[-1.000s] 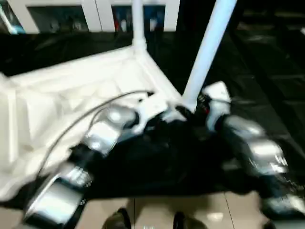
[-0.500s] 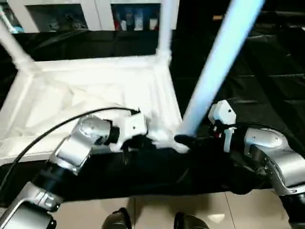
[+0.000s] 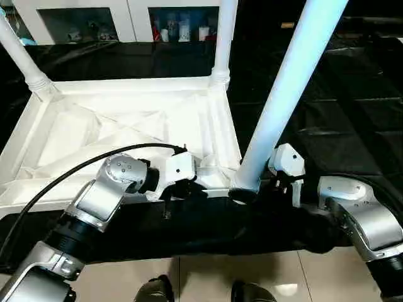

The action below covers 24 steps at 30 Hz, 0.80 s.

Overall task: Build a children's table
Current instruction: Rotate leg to tighten

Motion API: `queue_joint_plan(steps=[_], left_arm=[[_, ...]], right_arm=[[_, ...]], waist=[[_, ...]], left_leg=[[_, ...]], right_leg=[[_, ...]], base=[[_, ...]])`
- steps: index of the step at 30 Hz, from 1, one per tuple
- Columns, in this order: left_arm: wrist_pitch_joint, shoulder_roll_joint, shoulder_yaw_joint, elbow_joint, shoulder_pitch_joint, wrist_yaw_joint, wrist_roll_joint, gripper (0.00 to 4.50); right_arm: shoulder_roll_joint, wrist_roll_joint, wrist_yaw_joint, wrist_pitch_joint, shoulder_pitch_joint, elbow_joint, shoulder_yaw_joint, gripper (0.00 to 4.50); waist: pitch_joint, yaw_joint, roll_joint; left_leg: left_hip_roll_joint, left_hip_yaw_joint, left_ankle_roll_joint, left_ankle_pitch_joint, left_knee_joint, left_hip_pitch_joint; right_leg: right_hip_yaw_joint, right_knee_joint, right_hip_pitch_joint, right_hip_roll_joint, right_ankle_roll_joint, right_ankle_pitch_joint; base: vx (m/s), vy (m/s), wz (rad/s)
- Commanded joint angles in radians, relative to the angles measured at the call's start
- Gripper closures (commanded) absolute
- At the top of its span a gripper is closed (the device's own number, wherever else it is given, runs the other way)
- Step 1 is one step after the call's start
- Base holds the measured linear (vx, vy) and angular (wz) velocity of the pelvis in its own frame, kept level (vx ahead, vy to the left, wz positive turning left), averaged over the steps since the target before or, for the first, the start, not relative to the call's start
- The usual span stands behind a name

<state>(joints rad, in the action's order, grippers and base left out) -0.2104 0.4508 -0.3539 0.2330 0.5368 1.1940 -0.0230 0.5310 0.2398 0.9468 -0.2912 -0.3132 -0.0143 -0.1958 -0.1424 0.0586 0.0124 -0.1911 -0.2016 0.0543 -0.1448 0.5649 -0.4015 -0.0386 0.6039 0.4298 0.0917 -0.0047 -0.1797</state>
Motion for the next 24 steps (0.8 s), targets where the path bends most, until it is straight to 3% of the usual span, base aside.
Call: queue_joint_plan(steps=[1, 10, 11, 16, 24], left_arm=[[0.025, -0.017, 0.002, 0.01, -0.02, 0.004, -0.038, 4.5], [0.044, -0.007, -0.003, 0.029, -0.023, 0.007, -0.011, 4.5], [0.044, -0.007, -0.003, 0.03, -0.023, 0.009, -0.011, 4.5], [0.046, -0.006, -0.006, 0.032, -0.022, 0.009, -0.014, 4.5], [0.048, 0.0, -0.007, 0.037, -0.025, 0.019, -0.016, 4.5]], right_arm=[[0.0, -0.011, 0.005, 0.017, -0.005, 0.011, -0.002, 0.44], [-0.013, -0.028, -0.001, 0.045, -0.01, 0.041, -0.011, 0.44], [-0.014, -0.028, -0.003, 0.044, -0.011, 0.044, -0.011, 0.7], [-0.028, -0.025, -0.012, 0.039, -0.026, 0.064, -0.003, 0.9], [-0.036, -0.014, -0.007, 0.037, -0.023, 0.069, 0.002, 1.64]], waist=[[0.08, 0.0, -0.012], [0.082, 0.0, -0.013], [0.081, 0.0, -0.012], [0.079, -0.001, -0.012], [0.078, -0.001, -0.012]], left_leg=[[-0.033, 0.013, -0.105, -0.174, -0.052, 0.025], [-0.031, 0.013, -0.115, -0.148, -0.047, 0.023], [-0.031, 0.013, -0.115, -0.152, -0.047, 0.024], [-0.032, 0.013, -0.109, -0.164, -0.048, 0.024], [-0.031, 0.013, -0.116, -0.156, -0.047, 0.024]], right_leg=[[0.037, -0.06, -0.057, 0.042, -0.251, -0.107], [0.037, -0.055, -0.058, 0.04, -0.251, -0.082], [0.036, -0.055, -0.057, 0.039, -0.252, -0.086], [0.037, -0.056, -0.055, 0.039, -0.252, -0.108], [0.037, -0.055, -0.055, 0.039, -0.255, -0.09]], base=[[0.0, 0.0, 0.0], [0.0, 0.0, 0.0], [0.0, 0.0, 0.0], [0.0, 0.0, 0.0], [0.0, 0.0, 0.0]])
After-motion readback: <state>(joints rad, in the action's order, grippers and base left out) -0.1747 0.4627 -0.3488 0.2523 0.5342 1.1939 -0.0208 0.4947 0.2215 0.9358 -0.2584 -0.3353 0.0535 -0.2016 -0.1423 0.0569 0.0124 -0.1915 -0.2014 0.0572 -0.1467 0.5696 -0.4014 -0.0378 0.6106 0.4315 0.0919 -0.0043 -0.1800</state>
